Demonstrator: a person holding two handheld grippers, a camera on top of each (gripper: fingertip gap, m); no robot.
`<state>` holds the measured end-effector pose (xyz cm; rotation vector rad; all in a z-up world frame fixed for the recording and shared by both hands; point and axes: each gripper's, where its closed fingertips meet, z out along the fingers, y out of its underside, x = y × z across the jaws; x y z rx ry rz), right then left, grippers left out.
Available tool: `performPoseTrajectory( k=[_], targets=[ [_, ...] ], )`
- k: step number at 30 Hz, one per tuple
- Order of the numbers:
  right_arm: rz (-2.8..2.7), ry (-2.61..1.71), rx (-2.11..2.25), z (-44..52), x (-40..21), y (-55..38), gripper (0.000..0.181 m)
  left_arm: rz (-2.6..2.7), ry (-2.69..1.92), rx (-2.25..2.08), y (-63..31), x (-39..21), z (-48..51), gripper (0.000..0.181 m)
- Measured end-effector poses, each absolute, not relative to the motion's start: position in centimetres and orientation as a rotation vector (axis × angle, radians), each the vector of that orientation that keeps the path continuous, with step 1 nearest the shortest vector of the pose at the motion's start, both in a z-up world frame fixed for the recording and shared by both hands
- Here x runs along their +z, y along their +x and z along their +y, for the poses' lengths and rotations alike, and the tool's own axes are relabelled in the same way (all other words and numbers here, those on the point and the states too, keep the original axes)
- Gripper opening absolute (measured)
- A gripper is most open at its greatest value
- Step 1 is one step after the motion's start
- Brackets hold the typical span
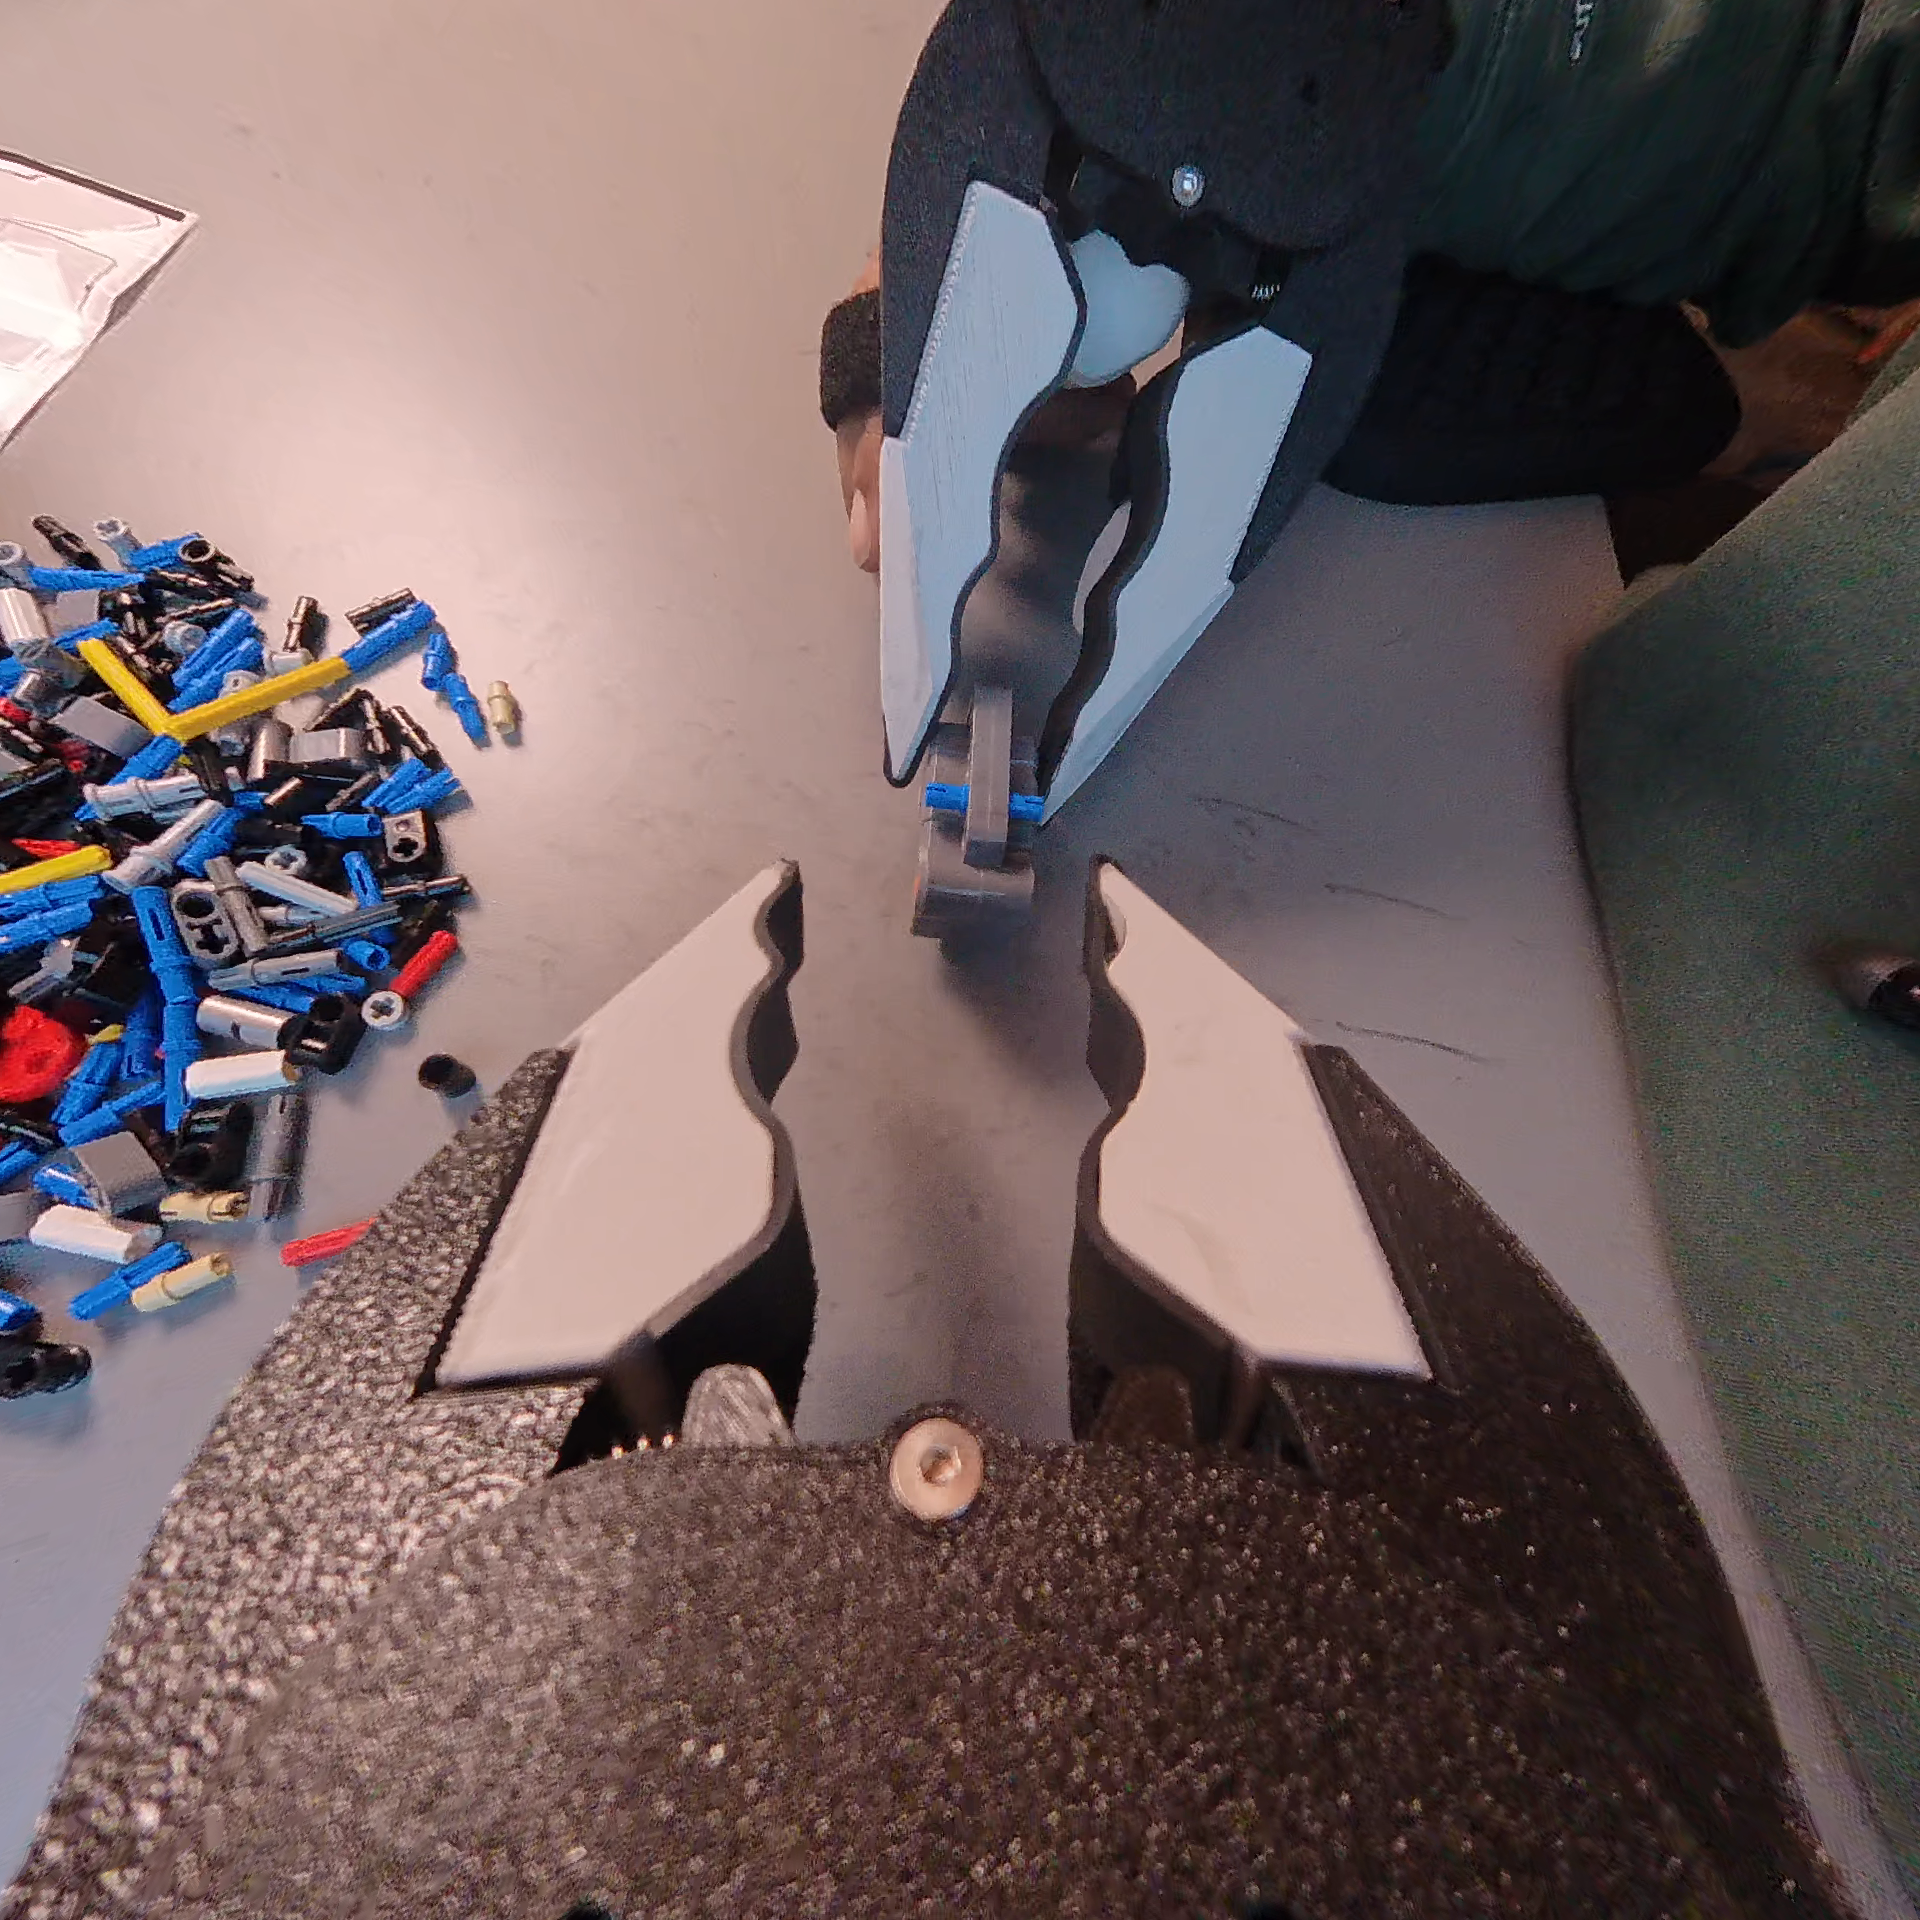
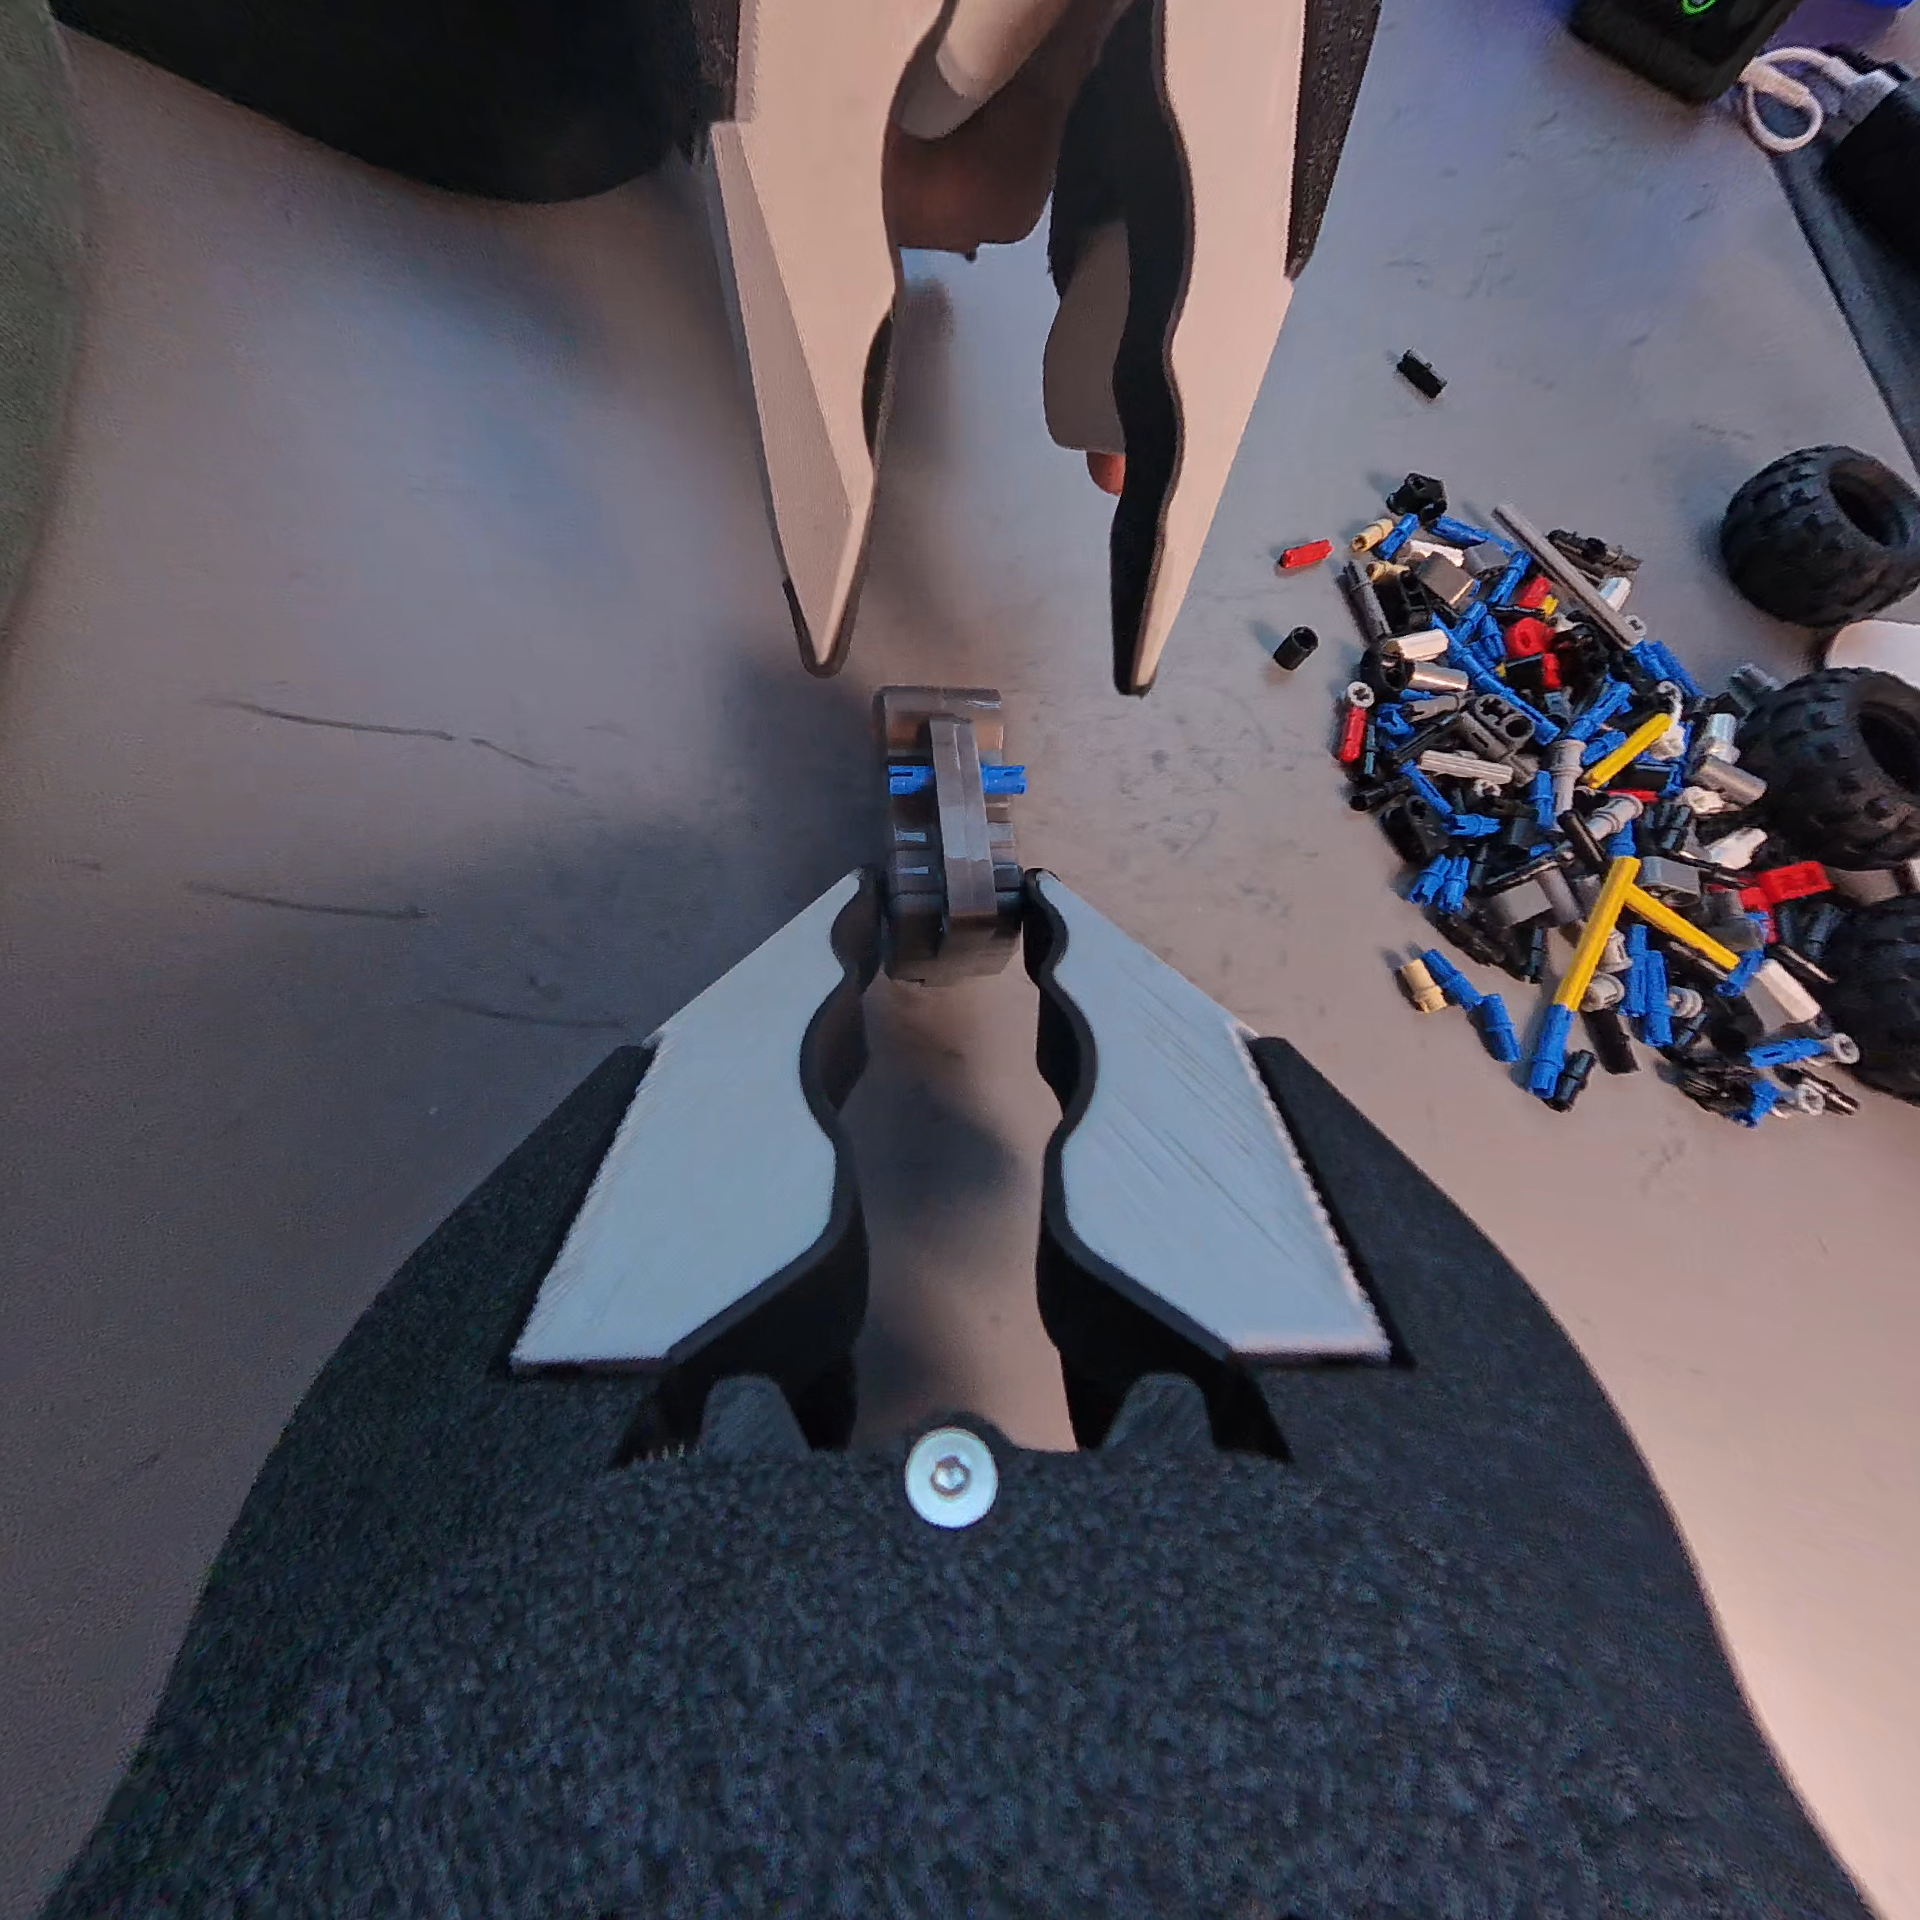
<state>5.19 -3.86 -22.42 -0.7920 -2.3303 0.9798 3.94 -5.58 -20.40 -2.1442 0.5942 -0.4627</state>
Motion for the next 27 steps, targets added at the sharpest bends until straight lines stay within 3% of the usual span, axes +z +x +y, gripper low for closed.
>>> performPoseTrajectory(
  k=[4,21,27],
  targets=[
    [-2.277,-0.691,0.927,-3.7,-21.9,4.8,0.025,0.634,-2.143,-0.452,4.5,-20.8,-5.7,0.04],
    [-2.186,-0.592,0.99,-4.5,-20.1,4.9,0.025,0.736,-2.032,-0.216,5.3,-19.7,-4.9,0.023],
    [-1.964,-0.746,1.083,-2.8,-17.0,3.1,0.032,0.423,-1.922,-0.336,3.3,-16.6,-3.5,0.017]
  ],
)
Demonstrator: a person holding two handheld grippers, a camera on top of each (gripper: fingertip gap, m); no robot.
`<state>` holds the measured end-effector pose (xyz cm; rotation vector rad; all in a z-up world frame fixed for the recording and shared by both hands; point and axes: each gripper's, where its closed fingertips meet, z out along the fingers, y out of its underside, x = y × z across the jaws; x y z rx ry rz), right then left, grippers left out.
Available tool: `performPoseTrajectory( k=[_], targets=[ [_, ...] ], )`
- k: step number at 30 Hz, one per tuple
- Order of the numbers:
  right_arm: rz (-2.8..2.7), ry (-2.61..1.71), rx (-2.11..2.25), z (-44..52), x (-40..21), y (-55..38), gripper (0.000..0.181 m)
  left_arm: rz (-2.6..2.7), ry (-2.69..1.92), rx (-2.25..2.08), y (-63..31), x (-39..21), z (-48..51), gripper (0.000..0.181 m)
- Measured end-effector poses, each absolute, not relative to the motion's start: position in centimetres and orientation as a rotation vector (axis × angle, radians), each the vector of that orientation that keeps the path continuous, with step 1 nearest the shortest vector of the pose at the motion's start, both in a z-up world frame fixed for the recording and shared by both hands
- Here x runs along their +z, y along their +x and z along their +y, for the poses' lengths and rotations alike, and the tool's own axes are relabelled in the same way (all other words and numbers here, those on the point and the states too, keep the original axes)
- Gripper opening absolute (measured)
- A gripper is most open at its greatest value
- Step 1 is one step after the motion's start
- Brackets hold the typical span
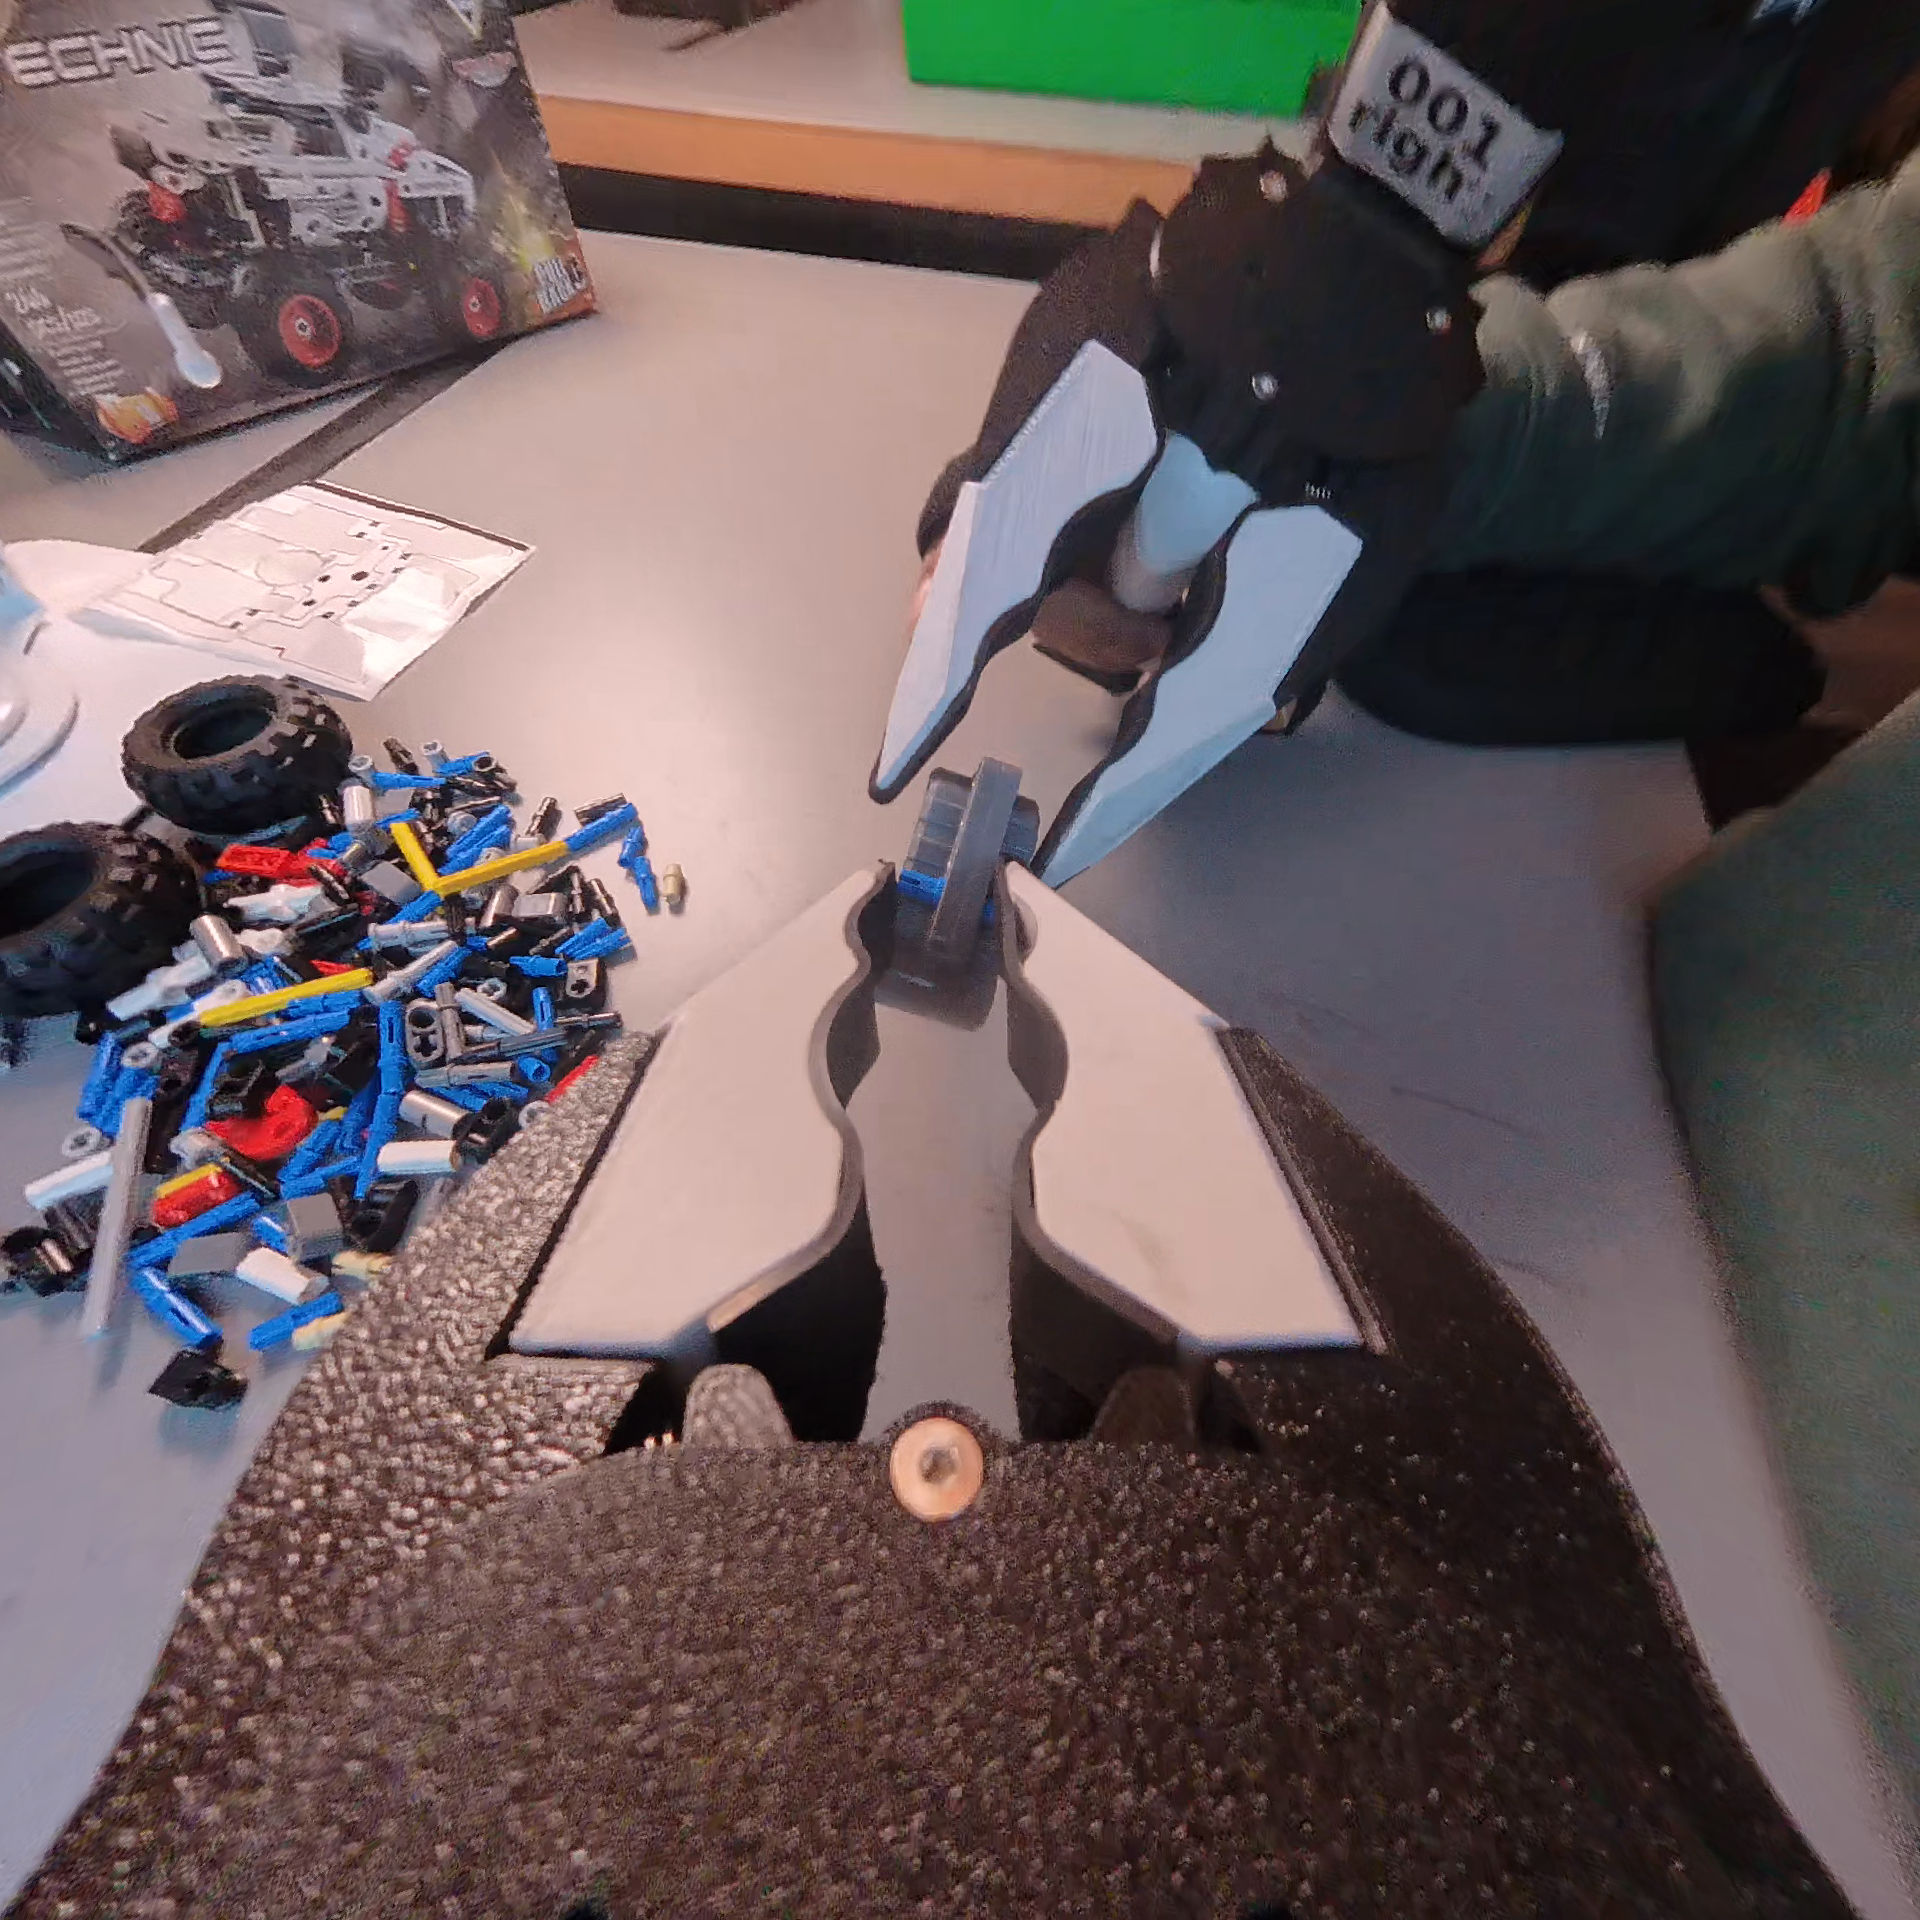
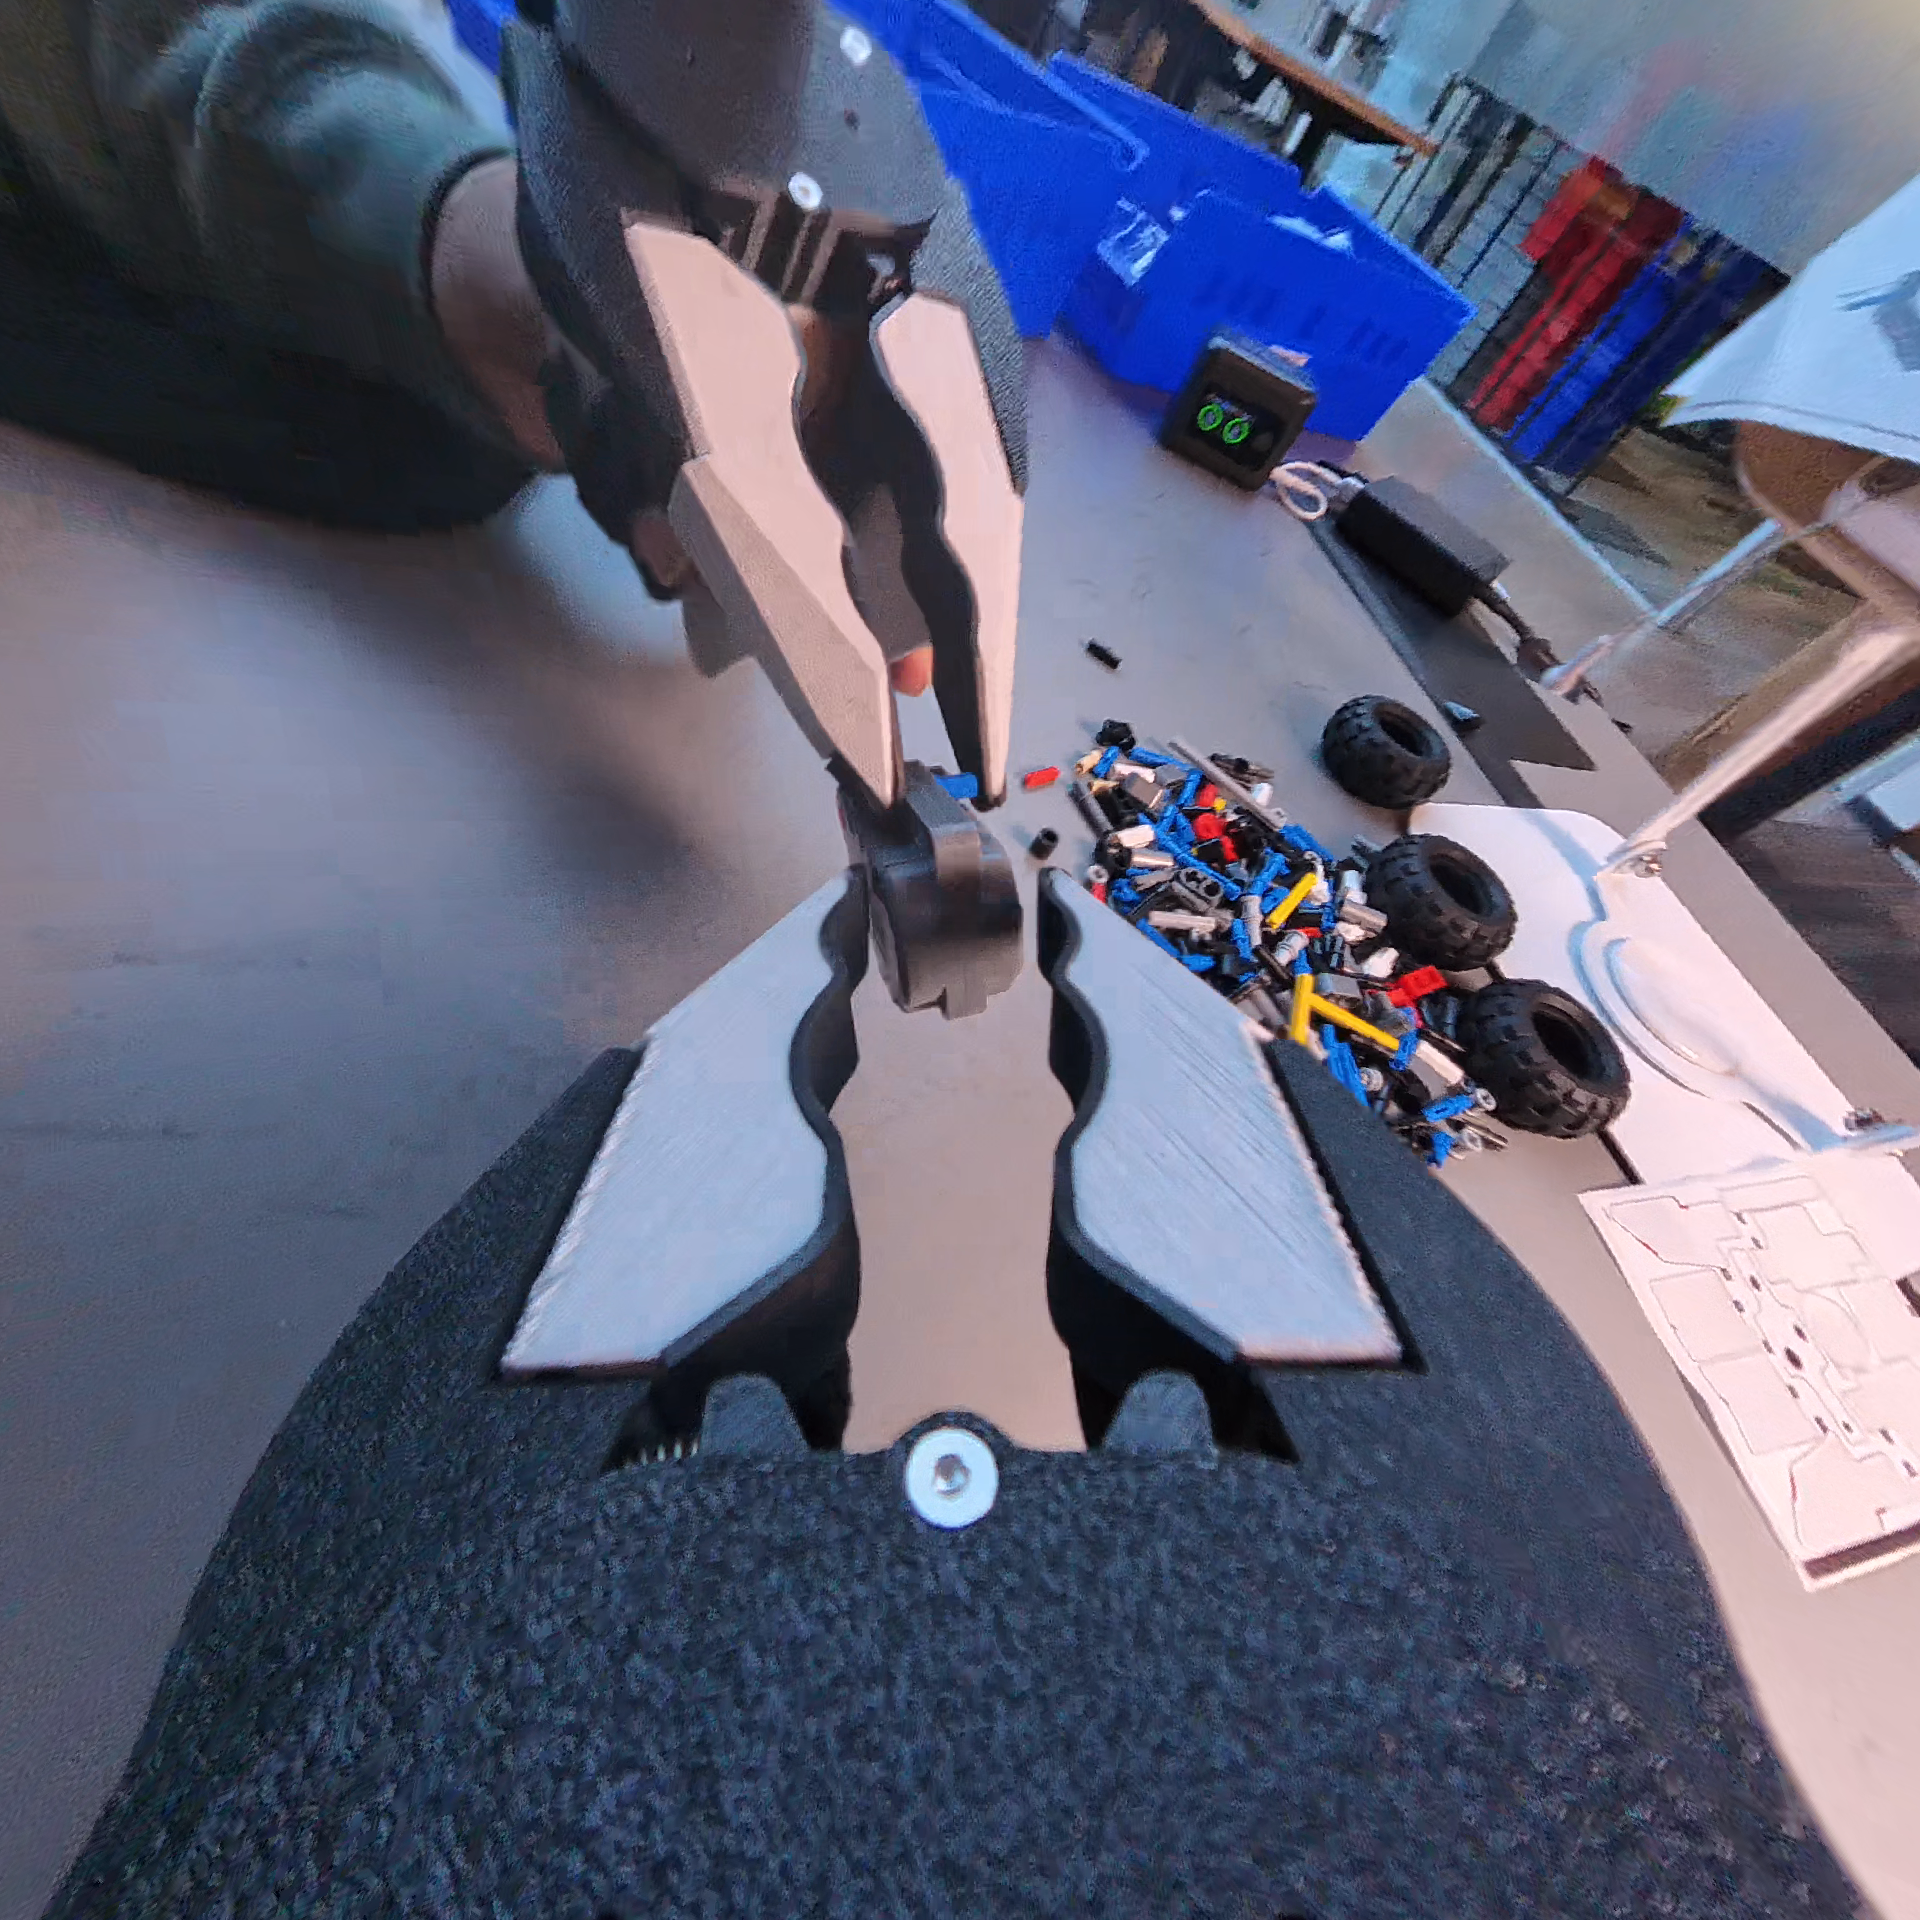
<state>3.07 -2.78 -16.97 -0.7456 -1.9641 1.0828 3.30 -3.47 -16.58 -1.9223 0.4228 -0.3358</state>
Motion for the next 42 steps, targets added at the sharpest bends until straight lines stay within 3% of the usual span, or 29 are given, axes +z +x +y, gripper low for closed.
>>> performPoseTrajectory(
  k=[6,11,16,19,22,25,34,42],
  targets=[
    [-1.78,-0.842,0.969,-1.1,-15.4,1.5,0.068,-0.049,-1.788,-0.702,1.0,-14.5,-2.2,0.017],
    [-1.673,-0.767,0.664,-1.3,-14.8,0.0,0.083,-0.382,-1.671,-1.014,0.2,-14.5,-1.4,0.017],
    [-1.738,-0.74,0.569,-0.5,-16.7,-1.2,0.057,-0.456,-1.646,-1.124,1.0,-15.1,-1.2,0.017],
    [-1.782,-0.808,1.059,-1.7,-15.0,0.2,0.057,-0.315,-1.542,-1.21,1.5,-12.1,-2.0,0.026],
    [-1.72,-0.885,1.67,-2.4,-11.7,2.8,0.057,-0.07,-1.537,-1.086,2.6,-9.8,-2.9,0.023],
    [-1.646,-0.886,1.939,-2.8,-9.9,4.0,0.057,0.105,-1.603,-0.899,4.1,-9.8,-3.2,0.022],
    [-1.726,-0.87,1.94,-5.1,-11.0,4.0,0.057,0.235,-1.633,-0.793,5.9,-9.5,-3.8,0.006],
    [-1.766,-0.832,1.956,-5.7,-10.9,4.6,0.057,0.343,-1.669,-0.717,6.6,-9.8,-4.3,0.006]
  ],
)
